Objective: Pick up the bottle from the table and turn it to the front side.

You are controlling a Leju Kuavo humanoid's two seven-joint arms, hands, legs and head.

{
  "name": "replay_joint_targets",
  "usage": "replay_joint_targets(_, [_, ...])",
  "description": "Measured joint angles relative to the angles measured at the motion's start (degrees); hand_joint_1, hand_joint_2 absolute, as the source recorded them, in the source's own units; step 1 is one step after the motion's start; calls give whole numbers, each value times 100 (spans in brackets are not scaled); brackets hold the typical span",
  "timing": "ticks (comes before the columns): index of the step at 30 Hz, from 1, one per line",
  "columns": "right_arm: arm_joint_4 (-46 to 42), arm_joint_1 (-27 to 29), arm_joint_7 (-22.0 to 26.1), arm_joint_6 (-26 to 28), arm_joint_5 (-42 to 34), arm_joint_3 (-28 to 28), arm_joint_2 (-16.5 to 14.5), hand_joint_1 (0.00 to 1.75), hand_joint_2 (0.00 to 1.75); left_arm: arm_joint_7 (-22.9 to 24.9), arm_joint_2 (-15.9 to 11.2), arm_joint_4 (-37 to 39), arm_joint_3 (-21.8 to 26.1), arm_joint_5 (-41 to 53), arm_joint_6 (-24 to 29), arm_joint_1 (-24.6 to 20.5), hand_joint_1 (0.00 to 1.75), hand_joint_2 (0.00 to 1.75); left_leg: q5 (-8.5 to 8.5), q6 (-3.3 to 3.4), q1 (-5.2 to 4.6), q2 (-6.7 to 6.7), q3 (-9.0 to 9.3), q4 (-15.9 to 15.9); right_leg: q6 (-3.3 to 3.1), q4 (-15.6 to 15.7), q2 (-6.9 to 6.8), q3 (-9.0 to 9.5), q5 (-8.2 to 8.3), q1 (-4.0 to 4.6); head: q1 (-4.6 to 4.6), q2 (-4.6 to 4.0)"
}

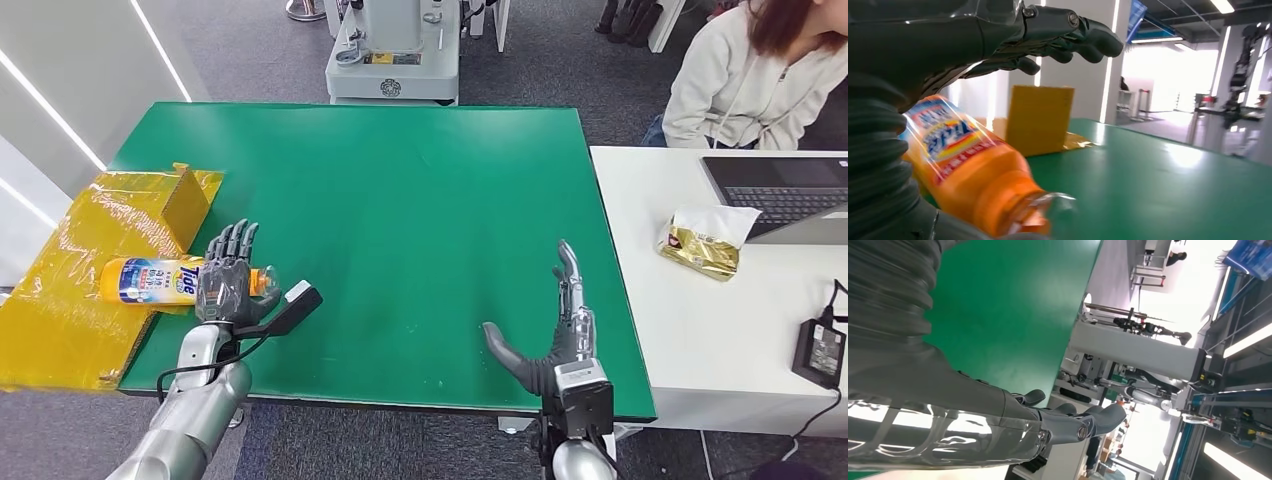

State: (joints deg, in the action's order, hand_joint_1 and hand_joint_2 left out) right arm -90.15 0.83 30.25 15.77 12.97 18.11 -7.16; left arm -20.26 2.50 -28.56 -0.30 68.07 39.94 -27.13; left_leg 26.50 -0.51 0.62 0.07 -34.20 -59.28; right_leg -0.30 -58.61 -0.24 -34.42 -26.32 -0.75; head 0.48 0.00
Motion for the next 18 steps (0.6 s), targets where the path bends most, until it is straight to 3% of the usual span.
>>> replay_joint_targets(2, [18,12,2,-1,6,-16,-1,0,175,-306,155,-28,106,-297,-1,19,0,175,0,0,0,0,0,0,0,0,0,1,0,0,0,0])
replay_joint_targets(8, [50,35,8,-1,9,-43,-1,0,175,-648,399,-121,248,-765,-148,69,0,175,0,0,1,1,1,-1,0,0,1,-1,0,0,-2,0])
replay_joint_targets(11, [101,33,38,19,7,-52,-10,0,175,-1278,595,-569,216,-2130,-982,306,0,175,1,0,1,0,-1,0,0,0,-1,-1,0,0,-1,0])
replay_joint_targets(14, [195,30,134,119,-73,-49,-32,0,175,-1412,842,-1687,-154,-3939,-2068,922,0,175,8,0,0,5,-2,0,1,1,5,-2,-2,0,-1,0])
replay_joint_targets(18, [289,23,207,212,-150,-30,-51,0,175,-1279,942,-2943,-855,-5003,-2423,1571,0,175,14,4,-1,0,-7,0,6,5,-3,-2,-6,0,1,0])
